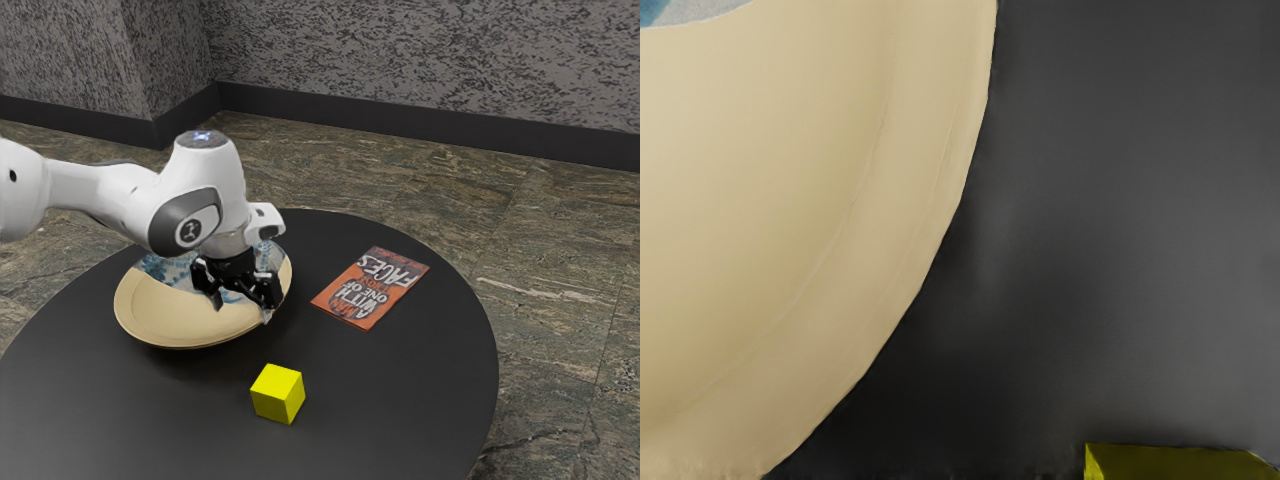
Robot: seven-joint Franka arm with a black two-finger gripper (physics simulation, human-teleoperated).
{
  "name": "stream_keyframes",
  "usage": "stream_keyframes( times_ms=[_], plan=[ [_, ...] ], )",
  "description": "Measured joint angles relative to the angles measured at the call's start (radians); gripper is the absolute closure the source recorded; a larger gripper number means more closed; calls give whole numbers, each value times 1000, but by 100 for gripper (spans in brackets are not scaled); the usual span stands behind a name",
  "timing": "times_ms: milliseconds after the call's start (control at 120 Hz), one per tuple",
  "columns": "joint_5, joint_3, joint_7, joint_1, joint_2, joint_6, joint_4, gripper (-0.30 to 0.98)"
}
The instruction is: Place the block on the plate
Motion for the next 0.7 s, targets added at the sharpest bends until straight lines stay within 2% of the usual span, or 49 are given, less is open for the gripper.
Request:
stream_keyframes(
  times_ms=[183,425,700],
  plan=[
    [-2,-2,-46,-104,4,45,-35,0],
    [-4,-7,-89,-44,33,94,-51,0],
    [-17,-8,-126,-101,38,124,-77,0]
  ],
)
